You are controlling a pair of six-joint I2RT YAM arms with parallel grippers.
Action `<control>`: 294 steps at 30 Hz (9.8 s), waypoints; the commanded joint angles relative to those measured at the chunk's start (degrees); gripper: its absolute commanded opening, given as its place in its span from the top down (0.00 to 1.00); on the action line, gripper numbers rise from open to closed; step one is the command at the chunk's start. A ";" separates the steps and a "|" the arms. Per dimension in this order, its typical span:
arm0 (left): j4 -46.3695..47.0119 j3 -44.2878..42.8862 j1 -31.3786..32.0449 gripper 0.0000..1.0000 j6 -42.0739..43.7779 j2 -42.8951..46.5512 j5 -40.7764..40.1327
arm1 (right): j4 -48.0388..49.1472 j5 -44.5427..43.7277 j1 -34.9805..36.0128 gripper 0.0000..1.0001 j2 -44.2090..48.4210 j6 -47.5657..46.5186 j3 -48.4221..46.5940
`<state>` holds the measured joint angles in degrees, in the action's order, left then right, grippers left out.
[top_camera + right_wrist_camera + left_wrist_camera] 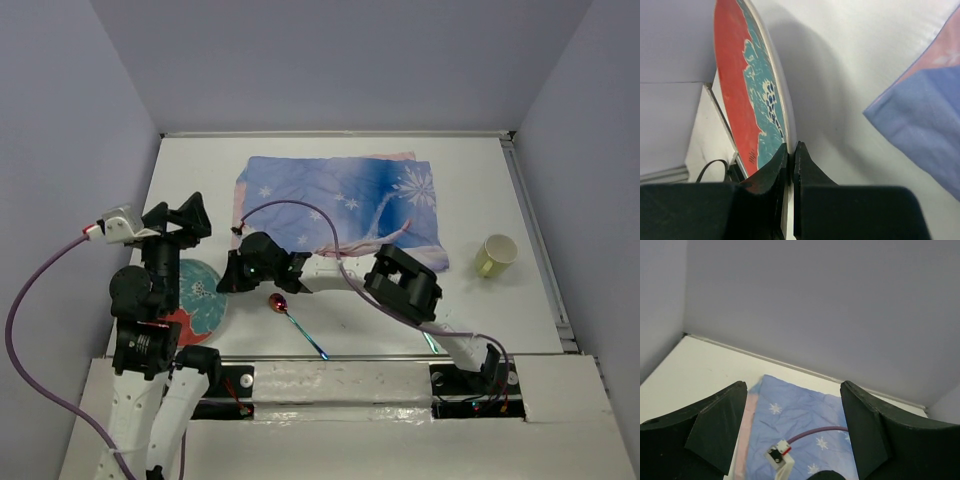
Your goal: Set the dinner table for one person
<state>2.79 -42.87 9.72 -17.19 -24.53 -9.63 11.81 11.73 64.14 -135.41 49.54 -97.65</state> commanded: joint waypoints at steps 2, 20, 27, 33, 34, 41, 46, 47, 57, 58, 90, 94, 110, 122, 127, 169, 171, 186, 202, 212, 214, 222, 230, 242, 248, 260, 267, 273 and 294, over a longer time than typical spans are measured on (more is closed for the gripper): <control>-0.32 -2.65 -0.66 0.14 1.19 1.77 -13.56 | 1.11 1.52 -2.34 1.00 11.74 -8.85 -1.14; -0.15 0.42 0.30 0.11 -0.21 1.95 -4.80 | 15.09 11.48 -32.57 1.00 41.01 4.08 30.91; -1.11 -0.28 0.22 0.08 -1.18 -4.38 1.27 | 12.27 12.08 -43.30 1.00 44.45 3.46 37.96; -1.20 -0.46 -0.05 0.08 -1.09 -5.35 2.86 | 12.27 14.20 -46.65 1.00 41.82 2.76 39.02; -1.20 -0.46 -0.05 0.09 -1.18 -5.44 2.86 | 12.44 14.81 -47.43 1.00 41.20 2.93 38.94; -1.29 -0.46 -0.22 0.09 -1.00 -6.23 3.56 | 13.15 19.11 -48.49 1.00 35.32 1.70 37.09; -1.03 -0.37 -0.40 0.09 -1.27 -6.31 4.26 | 13.06 18.16 -48.49 0.90 32.32 0.83 38.84; -1.03 -0.37 -0.40 0.08 -1.27 -6.49 4.44 | 12.80 18.07 -48.49 0.81 31.97 0.39 39.20; -0.85 -0.46 -0.75 0.09 -1.53 -6.05 5.85 | -6.16 7.55 -48.49 0.21 39.76 -12.53 37.70; -0.85 -0.46 -0.75 0.09 -1.53 -6.05 6.02 | -7.67 6.13 -48.49 0.19 41.27 -13.67 37.70; -9.64 3.32 19.90 0.01 1.81 5.90 17.89 | -34.14 -29.93 -71.35 0.30 64.23 -21.77 47.11; -9.64 3.32 20.60 0.01 1.72 6.52 17.45 | -34.14 -30.62 -71.35 0.72 63.87 -20.89 47.99; -10.08 3.41 21.13 0.01 1.63 6.08 15.25 | -27.99 -26.06 -57.73 1.00 56.69 -34.94 25.78; -10.26 3.50 20.26 0.01 1.55 2.74 14.55 | -37.91 -19.64 -52.80 1.00 18.10 -51.29 -15.80; -9.99 3.50 18.68 0.01 1.55 2.04 14.90 | -41.52 -16.91 -52.80 1.00 10.44 -52.09 -25.30; -9.38 3.67 12.61 0.01 0.84 2.12 13.23 | -58.03 -19.72 -28.37 0.41 72.57 -12.10 53.26; -9.38 3.59 12.17 0.01 0.84 2.21 13.58 | -59.70 -19.11 -27.84 0.44 71.61 -9.91 53.61; -9.38 3.76 11.91 0.01 1.02 2.39 15.08 | -49.88 -22.98 -27.84 0.54 54.83 -6.55 57.83; -9.20 3.67 11.99 0.01 0.75 2.12 15.08 | -57.81 -24.57 -21.52 1.00 59.86 -13.23 35.27; -12.89 2.44 10.68 0.01 0.23 2.30 2.42 | -43.19 -16.04 -19.85 1.00 25.93 -16.06 -8.67; -12.90 2.44 10.50 0.01 0.05 2.12 2.42 | -43.28 -16.56 -19.23 1.00 17.93 -14.66 -14.13; -12.10 2.71 10.50 0.01 -0.04 1.42 4.79 | -43.98 -13.84 -17.29 1.00 2.45 -11.22 -29.17; -11.84 2.71 10.50 0.01 -0.04 1.60 5.67 | -43.81 -15.94 -17.29 1.00 -3.36 -8.14 -29.97; -11.58 2.79 10.59 0.01 0.05 1.51 6.38 | -44.24 -20.95 -17.29 1.00 -7.84 -8.93 -32.25; -11.49 2.79 10.59 0.01 -0.04 1.33 6.46 | -45.12 -21.13 -17.82 0.87 -10.92 -9.64 -35.86; -11.49 2.71 10.59 0.02 0.31 0.72 6.29 | -42.50 -17.97 -17.21 0.54 -1.62 -11.83 -34.20; -11.66 2.71 10.50 0.02 0.58 1.15 5.67 | -29.06 -15.24 -10.36 0.49 19.37 -19.03 -7.87; -11.23 2.79 10.41 0.02 0.40 1.42 6.29 | -19.72 -15.76 -0.61 0.51 36.61 -23.52 26.69; -10.43 3.06 8.13 0.02 0.49 0.89 7.43 | -25.87 -27.97 10.22 0.83 23.80 -22.03 29.01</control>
<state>-10.94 -39.33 18.35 -17.04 -23.46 -3.18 -12.82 -12.29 73.28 -108.42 27.83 -67.18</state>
